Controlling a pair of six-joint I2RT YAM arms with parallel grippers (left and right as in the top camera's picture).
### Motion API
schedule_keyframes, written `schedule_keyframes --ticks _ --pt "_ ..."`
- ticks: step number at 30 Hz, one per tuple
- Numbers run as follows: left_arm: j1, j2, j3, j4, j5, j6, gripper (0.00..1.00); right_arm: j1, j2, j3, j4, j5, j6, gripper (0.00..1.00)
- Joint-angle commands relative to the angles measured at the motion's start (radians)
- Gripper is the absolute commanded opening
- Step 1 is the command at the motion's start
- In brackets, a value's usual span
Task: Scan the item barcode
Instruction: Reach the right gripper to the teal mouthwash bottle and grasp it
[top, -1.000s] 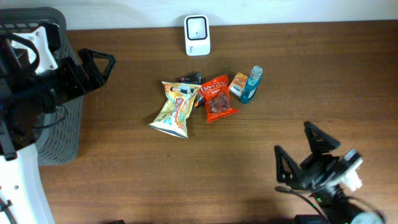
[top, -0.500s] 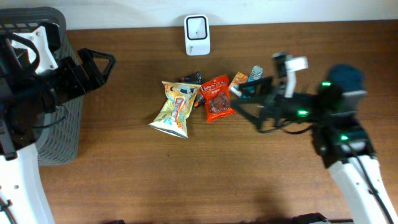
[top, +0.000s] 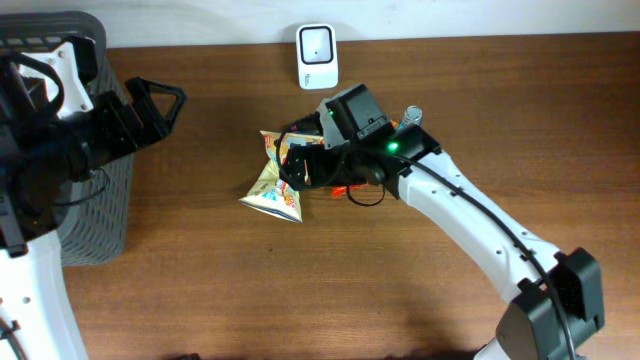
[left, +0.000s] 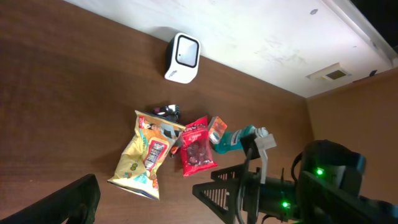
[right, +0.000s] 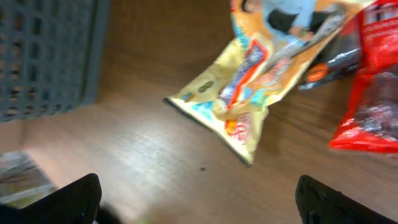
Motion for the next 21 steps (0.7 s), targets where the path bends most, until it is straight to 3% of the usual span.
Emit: schedule_keyframes --ticks 1,4,6,14,21 --pt "-0.004 -0.002 0.005 0.002 0.011 0.019 0.99 0.003 -0.020 0.061 -0.024 0.196 -0.049 0.98" --pt "-0.004 -0.002 0.005 0.002 0.011 0.019 0.99 -0.019 -0.027 0.188 -0.142 0.478 0.030 0.99" --pt "-0.004 -0.002 0.005 0.002 0.011 0.019 0.99 -0.088 -0.027 0.247 -0.150 0.542 0.065 0.98" --pt "-0.004 -0.002 0.005 0.002 0.011 0.019 0.99 -0.301 0.053 0.243 -0.115 0.541 0.117 0.99" --pt "-0.004 -0.002 0.005 0.002 0.011 0.019 0.99 -0.368 0.147 0.242 -0.116 0.476 0.131 0.99"
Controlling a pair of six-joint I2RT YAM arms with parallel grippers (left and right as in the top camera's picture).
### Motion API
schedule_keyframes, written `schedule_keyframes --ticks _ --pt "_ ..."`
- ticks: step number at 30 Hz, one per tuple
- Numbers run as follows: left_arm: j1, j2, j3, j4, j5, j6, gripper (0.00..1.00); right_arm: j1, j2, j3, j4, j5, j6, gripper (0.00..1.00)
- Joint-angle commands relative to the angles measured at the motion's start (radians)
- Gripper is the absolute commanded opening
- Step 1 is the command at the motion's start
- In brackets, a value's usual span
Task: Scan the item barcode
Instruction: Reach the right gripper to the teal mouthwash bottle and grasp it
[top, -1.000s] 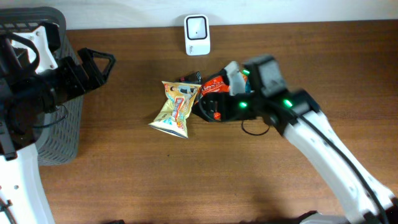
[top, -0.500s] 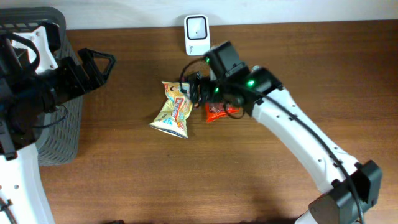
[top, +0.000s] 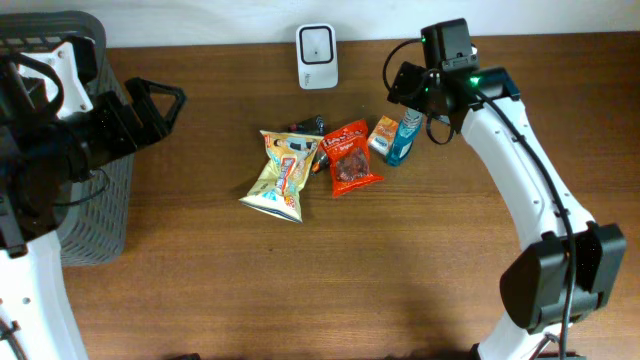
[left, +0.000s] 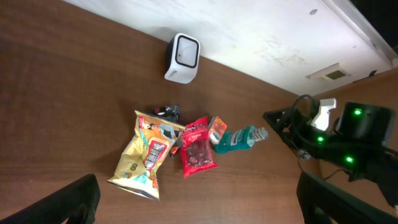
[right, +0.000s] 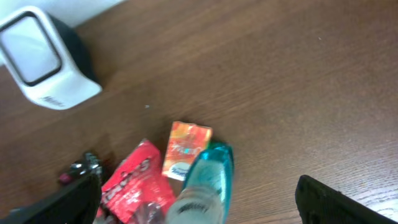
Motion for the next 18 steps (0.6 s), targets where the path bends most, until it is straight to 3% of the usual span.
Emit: schedule_keyframes --ticks 1,14,18 --pt "-0.004 -0.002 0.005 0.002 0.011 0.019 0.99 -0.002 0.024 0.007 -0.006 -0.021 0.002 1.00" --pt "-0.004 -0.002 0.005 0.002 0.011 0.019 0.99 -0.002 0.099 0.005 -0.071 -0.114 -0.021 0.90" --pt "-0.004 -0.002 0.005 0.002 0.011 0.019 0.99 -0.002 0.103 0.005 -0.072 -0.088 -0.020 0.72"
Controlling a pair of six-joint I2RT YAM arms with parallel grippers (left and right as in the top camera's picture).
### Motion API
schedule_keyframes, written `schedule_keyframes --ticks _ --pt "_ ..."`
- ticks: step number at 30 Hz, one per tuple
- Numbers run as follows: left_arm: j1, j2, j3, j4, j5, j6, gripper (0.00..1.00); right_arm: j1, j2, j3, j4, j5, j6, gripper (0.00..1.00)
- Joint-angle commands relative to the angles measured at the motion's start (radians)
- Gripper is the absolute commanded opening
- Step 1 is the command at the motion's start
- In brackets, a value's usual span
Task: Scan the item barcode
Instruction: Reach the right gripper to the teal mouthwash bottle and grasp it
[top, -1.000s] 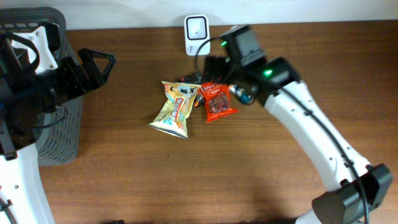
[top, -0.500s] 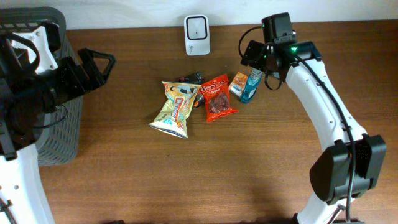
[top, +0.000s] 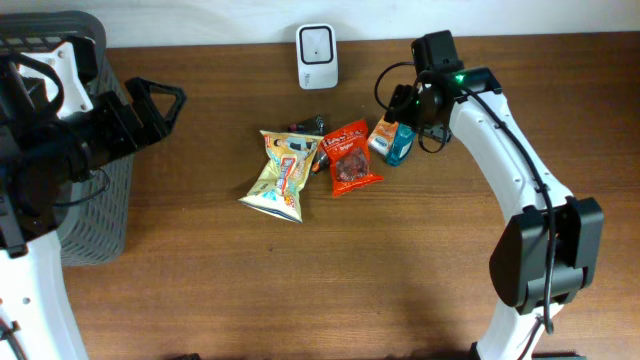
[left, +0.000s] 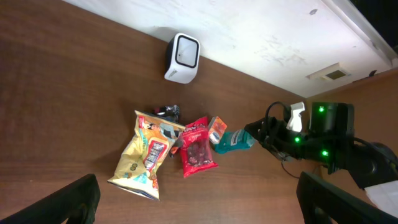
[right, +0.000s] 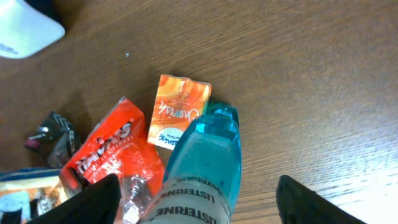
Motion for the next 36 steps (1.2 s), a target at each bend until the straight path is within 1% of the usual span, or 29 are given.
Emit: schedule_keyframes --ticks 1,9,14,15,18,23,27,31,36 --pt "-0.004 -0.002 0.005 0.002 0.011 0.019 0.99 0.001 0.007 0.005 0.001 0.027 -0.003 0.71" --pt "-0.004 -0.002 0.005 0.002 0.011 0.019 0.99 0.001 0.007 0.005 -0.004 0.046 0.005 0.71" --pt "-0.004 -0.002 0.005 0.002 0.011 0.019 0.99 0.000 0.007 0.005 -0.038 0.048 0.004 0.70" --pt "-0.004 -0.002 0.005 0.002 0.011 0.019 0.99 0.001 0.007 0.005 -0.049 0.060 0.004 0.69" --pt "-0.004 -0.002 0.005 0.002 0.011 0.019 0.99 0.000 0.007 0.005 -0.088 0.139 0.004 0.69" --pt "-0.004 -0.002 0.005 0.002 0.011 0.019 0.99 0.000 0.007 0.005 -0.120 0.152 -0.008 0.69" --pt "-0.004 -0.002 0.005 0.002 0.011 0.019 0.99 0.000 0.007 0.005 -0.132 0.152 -0.101 0.70" --pt "-0.004 -0.002 0.005 0.002 0.011 0.019 0.99 0.000 0.007 0.005 -0.132 0.153 -0.240 0.73" --pt "-0.004 -0.002 0.005 0.002 0.011 0.019 0.99 0.000 0.007 0.005 -0.132 0.118 -0.251 0.73"
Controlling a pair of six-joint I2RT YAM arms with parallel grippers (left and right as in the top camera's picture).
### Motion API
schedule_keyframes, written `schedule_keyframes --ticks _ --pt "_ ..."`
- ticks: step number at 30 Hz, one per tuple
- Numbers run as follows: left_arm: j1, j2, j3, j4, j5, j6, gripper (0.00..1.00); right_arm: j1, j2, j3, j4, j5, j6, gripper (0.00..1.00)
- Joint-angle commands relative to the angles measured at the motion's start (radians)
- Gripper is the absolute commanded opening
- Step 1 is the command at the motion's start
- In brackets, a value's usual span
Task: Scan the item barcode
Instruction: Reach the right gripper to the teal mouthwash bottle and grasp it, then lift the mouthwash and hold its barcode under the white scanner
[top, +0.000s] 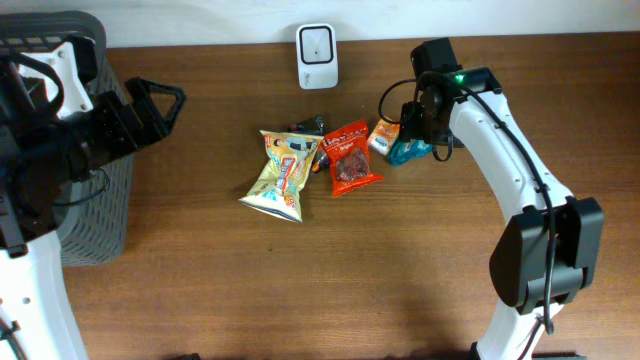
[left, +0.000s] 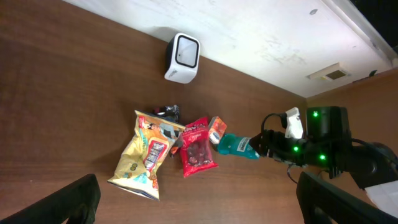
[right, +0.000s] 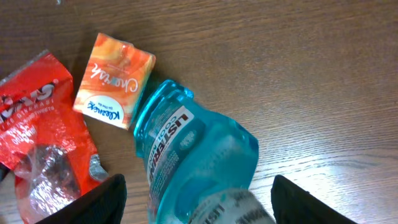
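Note:
A blue mouthwash bottle (right: 186, 149) lies on the wooden table, and my right gripper (right: 196, 208) hangs low over it, open, with one finger on each side of the bottle. In the overhead view the bottle (top: 408, 151) pokes out from under the right gripper (top: 420, 122), next to an orange tissue pack (top: 383, 135). The white barcode scanner (top: 317, 55) stands at the table's far edge. At the far left my left gripper (top: 160, 100) is open and holds nothing.
A red snack bag (top: 350, 157), a yellow chip bag (top: 282, 172) and a small dark packet (top: 308, 125) lie left of the bottle. A grey mesh basket (top: 95, 205) stands at the table's left end. A white wall runs behind the scanner.
My right gripper has come lower and closer over the blue bottle, which now fills more of the right wrist view. The bottle has shifted slightly and lies more crosswise. The left arm is unchanged.
My right gripper was first open over the chip bag and red bag in the middle. Then it was up at the back right, above the bottle and tissue pack. Then it was down near the bottle, and now its open fingers straddle it.

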Motion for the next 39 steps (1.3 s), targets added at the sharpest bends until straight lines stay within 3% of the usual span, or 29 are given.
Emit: schedule_keyframes --ticks 1,5,8,10,14,20,25,28,32,34,39 --pt "-0.004 -0.002 0.005 0.002 0.011 0.019 0.99 0.000 0.007 0.005 0.006 -0.044 -0.025 0.70" --pt "-0.004 -0.002 0.005 0.002 0.011 0.019 0.99 0.000 0.007 0.005 0.034 -0.074 0.020 0.48" --pt "-0.004 -0.002 0.005 0.002 0.011 0.019 0.99 0.000 0.007 0.005 0.042 -0.074 0.020 0.47" --pt "-0.004 -0.002 0.005 0.002 0.011 0.019 0.99 0.000 0.007 0.005 0.040 -0.074 0.020 0.39" --pt "-0.004 -0.002 0.005 0.002 0.011 0.019 0.99 0.000 0.007 0.005 -0.007 -0.073 0.013 0.39" --pt "-0.004 -0.002 0.005 0.002 0.011 0.019 0.99 0.000 0.007 0.005 -0.120 -0.062 -0.096 0.47" --pt "-0.004 -0.002 0.005 0.002 0.011 0.019 0.99 0.000 0.007 0.005 -0.186 -0.062 -0.166 0.60" --pt "-0.004 -0.002 0.005 0.002 0.011 0.019 0.99 0.000 0.007 0.005 -0.209 -0.062 -0.200 0.62" --pt "-0.004 -0.002 0.005 0.002 0.011 0.019 0.99 0.001 0.007 -0.010 -0.232 -0.068 -0.322 0.80" --pt "-0.004 -0.002 0.005 0.002 0.011 0.019 0.99 0.001 0.007 -0.056 -0.201 -0.101 -0.403 0.90" --pt "-0.004 -0.002 0.005 0.002 0.011 0.019 0.99 0.002 0.007 -0.251 0.058 -0.119 -0.499 0.91"
